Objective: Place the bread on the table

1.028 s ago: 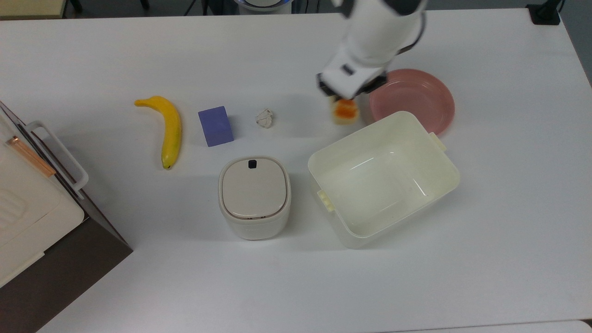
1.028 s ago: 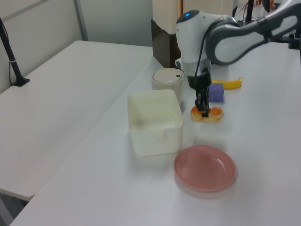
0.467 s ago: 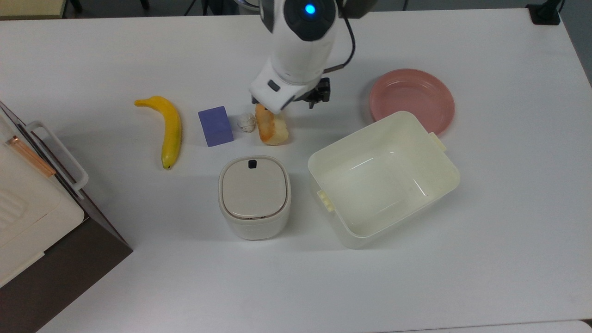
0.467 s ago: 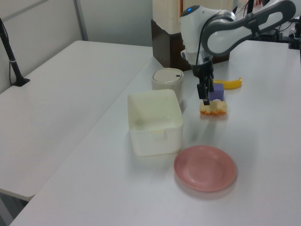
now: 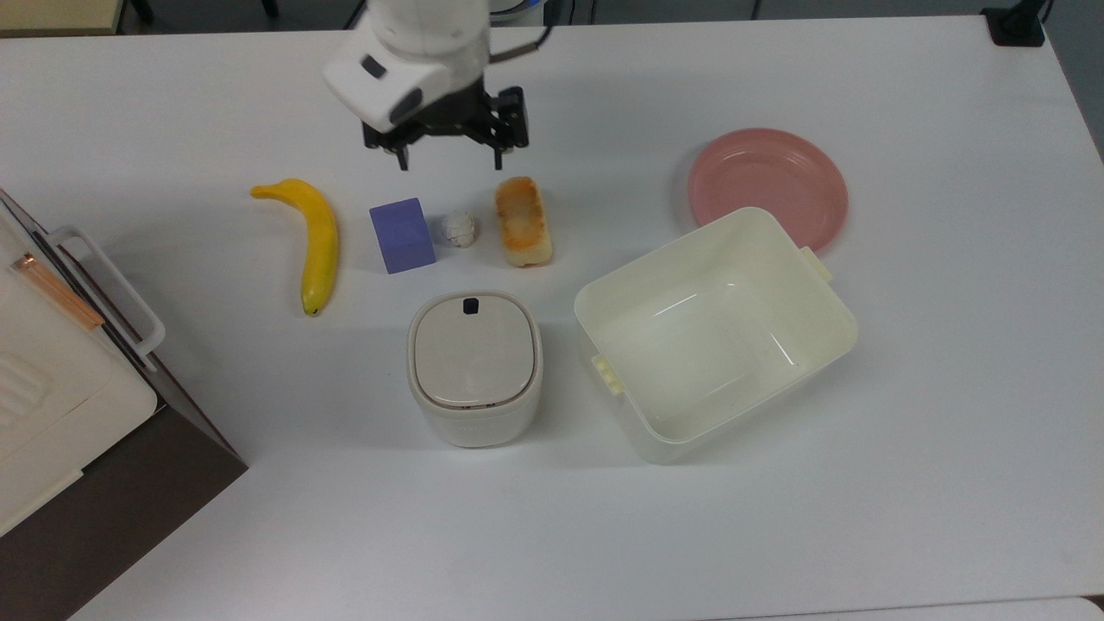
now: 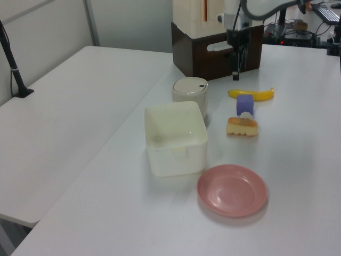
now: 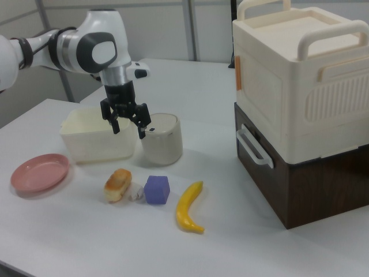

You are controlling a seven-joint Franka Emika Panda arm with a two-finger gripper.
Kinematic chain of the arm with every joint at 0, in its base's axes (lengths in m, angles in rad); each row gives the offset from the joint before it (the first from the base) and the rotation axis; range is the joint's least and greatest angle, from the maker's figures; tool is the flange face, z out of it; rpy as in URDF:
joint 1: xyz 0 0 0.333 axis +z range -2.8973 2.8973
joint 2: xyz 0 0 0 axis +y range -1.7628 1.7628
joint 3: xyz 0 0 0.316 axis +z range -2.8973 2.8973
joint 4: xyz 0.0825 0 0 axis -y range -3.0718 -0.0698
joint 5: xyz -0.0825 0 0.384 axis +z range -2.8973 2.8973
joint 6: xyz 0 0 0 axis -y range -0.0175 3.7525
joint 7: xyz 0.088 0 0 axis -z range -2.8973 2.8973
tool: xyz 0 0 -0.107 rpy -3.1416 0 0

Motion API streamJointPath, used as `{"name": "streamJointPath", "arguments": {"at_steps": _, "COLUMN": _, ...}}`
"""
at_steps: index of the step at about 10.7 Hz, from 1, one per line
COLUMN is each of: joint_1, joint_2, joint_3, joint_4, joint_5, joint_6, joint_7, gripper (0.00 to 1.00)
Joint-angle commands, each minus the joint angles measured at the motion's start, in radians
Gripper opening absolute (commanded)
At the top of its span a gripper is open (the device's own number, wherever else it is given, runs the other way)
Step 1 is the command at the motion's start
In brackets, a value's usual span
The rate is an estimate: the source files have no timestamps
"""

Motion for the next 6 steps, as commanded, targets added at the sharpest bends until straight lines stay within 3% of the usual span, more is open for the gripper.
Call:
{"name": "streamJointPath", "arguments": {"at_steps": 1, "joint_1": -0.038, "joint_2": -0.062, "joint_3": 0.004, "joint_4": -0.003, "joint_5": 0.003, "joint_6": -0.006, "joint_7": -0.007, "gripper": 1.0}}
{"name": "streamJointPath", "arguments": {"at_steps": 6, "joint_1": -0.064, "joint_2": -0.065, "joint_3": 0.004, "joint_4": 0.039, "joint_5": 0.001, "joint_6": -0.03, "joint_7": 0.134, "gripper": 1.0}}
